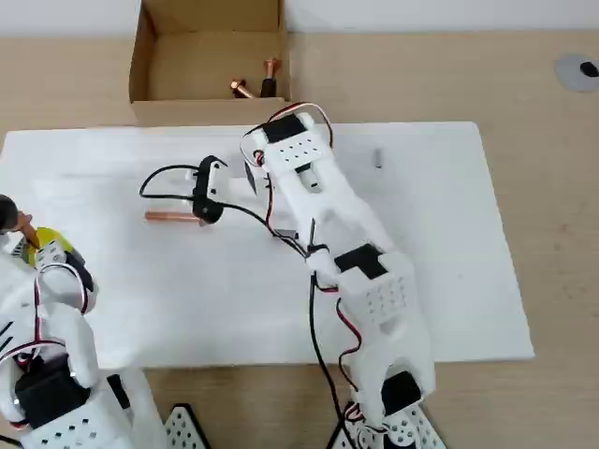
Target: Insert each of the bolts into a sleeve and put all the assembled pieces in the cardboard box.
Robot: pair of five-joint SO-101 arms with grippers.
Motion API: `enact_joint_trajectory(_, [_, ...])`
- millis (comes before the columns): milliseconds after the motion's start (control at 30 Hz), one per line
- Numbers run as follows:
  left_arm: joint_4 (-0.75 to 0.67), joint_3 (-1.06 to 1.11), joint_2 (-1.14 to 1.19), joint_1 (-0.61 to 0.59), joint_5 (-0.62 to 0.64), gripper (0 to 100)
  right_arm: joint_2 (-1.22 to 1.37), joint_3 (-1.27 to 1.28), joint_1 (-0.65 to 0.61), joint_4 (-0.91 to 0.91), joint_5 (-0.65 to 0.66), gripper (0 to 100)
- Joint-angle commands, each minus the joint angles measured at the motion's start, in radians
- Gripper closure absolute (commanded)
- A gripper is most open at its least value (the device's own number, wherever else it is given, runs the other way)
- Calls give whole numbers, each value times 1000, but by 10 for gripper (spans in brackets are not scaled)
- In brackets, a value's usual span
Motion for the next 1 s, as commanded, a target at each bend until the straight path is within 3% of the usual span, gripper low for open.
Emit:
enact_joint_trajectory(0, [0,-8,-13,0,-2,994,-1,-65,22,58,-2,980])
enact_joint_trajectory(267, [2,-15,-13,0,-2,994,-5,-136,21,132,32,959])
enact_joint_trajectory(433, [2,-15,-13,-2,-5,994,-39,-131,19,140,18,721])
enact_joint_trajectory(533, [2,-17,-13,-2,-5,994,-70,-128,19,144,14,642])
enact_joint_trajectory(967, [2,-17,-13,-2,-5,994,-203,143,-16,126,12,640])
